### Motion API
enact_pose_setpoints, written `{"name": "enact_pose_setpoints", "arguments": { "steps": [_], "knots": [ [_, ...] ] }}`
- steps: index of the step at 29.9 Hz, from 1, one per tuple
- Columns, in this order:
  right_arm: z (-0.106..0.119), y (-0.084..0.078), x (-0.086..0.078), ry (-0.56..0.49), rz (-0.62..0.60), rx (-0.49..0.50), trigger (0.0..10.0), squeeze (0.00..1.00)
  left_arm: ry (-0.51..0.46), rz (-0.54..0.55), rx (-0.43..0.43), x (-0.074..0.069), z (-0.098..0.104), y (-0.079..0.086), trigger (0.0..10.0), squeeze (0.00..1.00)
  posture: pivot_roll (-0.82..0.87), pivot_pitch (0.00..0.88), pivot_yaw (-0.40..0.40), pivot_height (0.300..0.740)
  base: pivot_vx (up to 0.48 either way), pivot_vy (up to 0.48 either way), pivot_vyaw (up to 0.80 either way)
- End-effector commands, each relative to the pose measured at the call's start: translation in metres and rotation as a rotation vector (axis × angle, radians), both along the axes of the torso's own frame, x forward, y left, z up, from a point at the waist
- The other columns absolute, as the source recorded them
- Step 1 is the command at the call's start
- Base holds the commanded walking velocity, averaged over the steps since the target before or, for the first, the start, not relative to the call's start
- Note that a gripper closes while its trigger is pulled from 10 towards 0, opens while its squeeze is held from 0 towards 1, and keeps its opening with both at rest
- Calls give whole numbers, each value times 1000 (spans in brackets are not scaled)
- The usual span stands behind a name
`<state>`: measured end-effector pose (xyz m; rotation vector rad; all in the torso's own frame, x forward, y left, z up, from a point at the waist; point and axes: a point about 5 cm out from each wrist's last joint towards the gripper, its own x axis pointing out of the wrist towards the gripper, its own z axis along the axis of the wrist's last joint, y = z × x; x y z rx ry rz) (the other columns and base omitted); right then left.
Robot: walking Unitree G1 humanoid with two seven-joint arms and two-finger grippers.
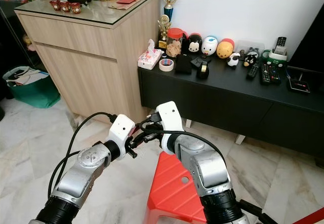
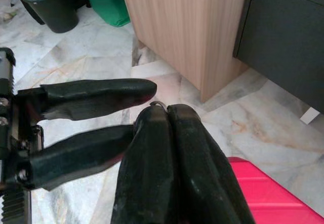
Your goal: Hang keys on a hook
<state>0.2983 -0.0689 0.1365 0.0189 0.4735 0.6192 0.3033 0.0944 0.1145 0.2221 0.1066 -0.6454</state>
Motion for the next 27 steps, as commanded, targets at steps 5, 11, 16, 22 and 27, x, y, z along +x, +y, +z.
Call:
{"name": "enact_pose_setpoints", "arguments": {
  "steps": [5,11,16,22,27],
  "knots": [
    [10,1,1,-42,-2,9,10000,0,-19,-6,-14,2,5,-1,0,0,70,7,-43,740,0,0,0],
    [9,-7,7,-47,-68,3,10000,0,-16,-22,-4,1,5,-1,0,0,70,7,-43,740,0,0,0],
    [6,-15,12,-22,-131,27,10000,0,-6,-55,11,-5,3,1,0,0,72,10,-43,740,0,0,0],
    [2,-19,16,-10,-159,25,10000,0,6,-66,29,-10,1,7,0,0,78,11,-43,740,0,0,0],
    [0,-20,17,5,-174,33,10000,259,9,-69,32,-11,0,8,0,0,78,11,-43,740,0,0,0]
  ]
}}
